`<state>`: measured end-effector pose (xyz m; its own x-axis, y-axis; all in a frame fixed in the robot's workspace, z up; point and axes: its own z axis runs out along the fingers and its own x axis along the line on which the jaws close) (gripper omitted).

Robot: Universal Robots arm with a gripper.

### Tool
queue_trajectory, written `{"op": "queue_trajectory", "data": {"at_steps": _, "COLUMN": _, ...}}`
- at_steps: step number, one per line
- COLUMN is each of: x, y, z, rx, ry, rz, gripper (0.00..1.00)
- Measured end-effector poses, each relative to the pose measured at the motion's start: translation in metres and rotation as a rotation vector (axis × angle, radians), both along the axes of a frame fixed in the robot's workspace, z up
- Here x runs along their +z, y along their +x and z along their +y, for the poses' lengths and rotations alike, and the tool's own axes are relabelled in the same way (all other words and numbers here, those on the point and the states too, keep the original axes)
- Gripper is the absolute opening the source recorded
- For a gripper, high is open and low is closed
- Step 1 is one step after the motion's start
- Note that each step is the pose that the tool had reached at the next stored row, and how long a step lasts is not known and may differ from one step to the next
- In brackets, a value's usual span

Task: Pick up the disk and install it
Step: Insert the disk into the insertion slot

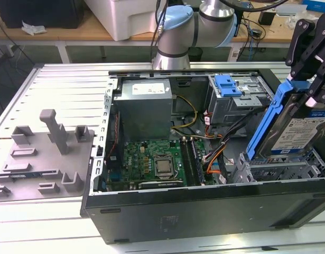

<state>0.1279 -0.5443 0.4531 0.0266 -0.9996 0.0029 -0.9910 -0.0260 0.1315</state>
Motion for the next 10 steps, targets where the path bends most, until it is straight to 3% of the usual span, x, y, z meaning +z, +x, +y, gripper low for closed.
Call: {"op": "queue_trajectory", "data": {"at_steps": 10, "x": -0.0015, "y": 0.0001, "z": 0.0009, "rx": 0.0, "ry": -0.0004, "rz": 0.0, "gripper": 0.37}}
